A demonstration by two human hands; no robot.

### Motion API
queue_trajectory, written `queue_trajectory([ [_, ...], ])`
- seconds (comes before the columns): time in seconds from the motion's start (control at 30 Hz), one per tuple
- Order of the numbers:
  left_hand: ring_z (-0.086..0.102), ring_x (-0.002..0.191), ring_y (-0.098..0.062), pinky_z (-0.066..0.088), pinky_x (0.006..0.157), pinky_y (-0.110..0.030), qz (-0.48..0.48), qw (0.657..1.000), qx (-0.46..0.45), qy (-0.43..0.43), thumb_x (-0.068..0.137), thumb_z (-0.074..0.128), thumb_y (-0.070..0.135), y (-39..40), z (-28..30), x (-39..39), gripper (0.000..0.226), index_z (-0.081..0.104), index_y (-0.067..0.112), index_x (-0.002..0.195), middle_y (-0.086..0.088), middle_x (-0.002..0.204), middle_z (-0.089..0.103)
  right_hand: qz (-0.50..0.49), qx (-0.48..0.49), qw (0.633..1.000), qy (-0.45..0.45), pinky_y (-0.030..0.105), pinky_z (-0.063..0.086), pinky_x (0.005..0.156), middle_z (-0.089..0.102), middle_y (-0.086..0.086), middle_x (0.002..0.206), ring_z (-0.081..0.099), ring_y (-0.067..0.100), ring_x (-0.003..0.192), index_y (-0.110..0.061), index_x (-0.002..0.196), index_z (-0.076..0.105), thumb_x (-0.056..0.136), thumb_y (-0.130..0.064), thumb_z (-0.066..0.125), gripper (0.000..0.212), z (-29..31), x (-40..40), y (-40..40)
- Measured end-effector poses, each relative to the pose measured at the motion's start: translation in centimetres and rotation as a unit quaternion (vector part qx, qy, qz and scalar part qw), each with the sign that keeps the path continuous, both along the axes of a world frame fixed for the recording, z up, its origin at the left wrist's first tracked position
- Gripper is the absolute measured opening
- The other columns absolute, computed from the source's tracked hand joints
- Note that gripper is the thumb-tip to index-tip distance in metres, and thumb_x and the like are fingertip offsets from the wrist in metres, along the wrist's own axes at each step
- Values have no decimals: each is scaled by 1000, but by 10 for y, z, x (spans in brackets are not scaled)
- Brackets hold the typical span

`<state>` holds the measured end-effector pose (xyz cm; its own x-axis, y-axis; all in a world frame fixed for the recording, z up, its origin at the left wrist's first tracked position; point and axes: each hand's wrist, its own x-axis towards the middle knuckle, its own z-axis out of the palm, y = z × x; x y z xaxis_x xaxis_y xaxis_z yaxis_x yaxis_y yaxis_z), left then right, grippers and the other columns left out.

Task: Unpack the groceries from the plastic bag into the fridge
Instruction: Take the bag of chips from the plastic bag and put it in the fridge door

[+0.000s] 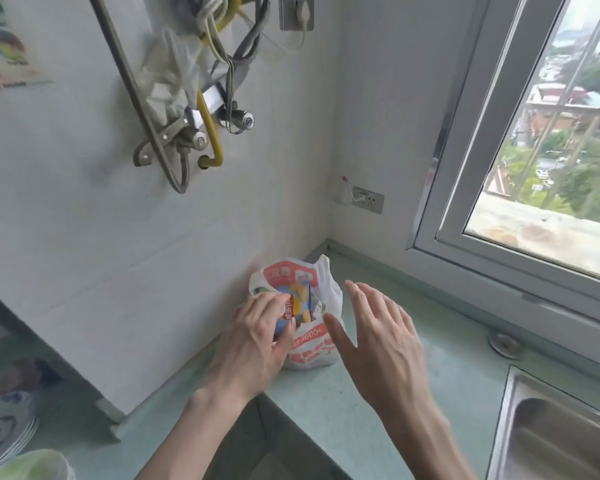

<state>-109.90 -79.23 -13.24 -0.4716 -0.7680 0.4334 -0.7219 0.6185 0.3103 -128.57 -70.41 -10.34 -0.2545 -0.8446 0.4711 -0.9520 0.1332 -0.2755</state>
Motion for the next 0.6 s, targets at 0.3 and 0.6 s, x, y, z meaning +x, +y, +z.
queue_trajectory([
  [0.3,59,122,-16,53,102,-35,13,999,31,20,104,35,45,-46,-15,-20,45,59,17,130,3,130,66,120,11,986,-112,27,48,97,56,-9,141,57,15,123,-26,142,49,105,-50,46,44,-17,-9,-65],
  [0.6,58,125,-15,52,105,-35,1,997,78,16,101,35,44,-97,-38,-27,48,57,17,135,5,133,62,148,97,967,-182,18,41,86,51,-12,144,55,14,125,-30,144,46,106,-43,46,40,-49,-13,-135],
])
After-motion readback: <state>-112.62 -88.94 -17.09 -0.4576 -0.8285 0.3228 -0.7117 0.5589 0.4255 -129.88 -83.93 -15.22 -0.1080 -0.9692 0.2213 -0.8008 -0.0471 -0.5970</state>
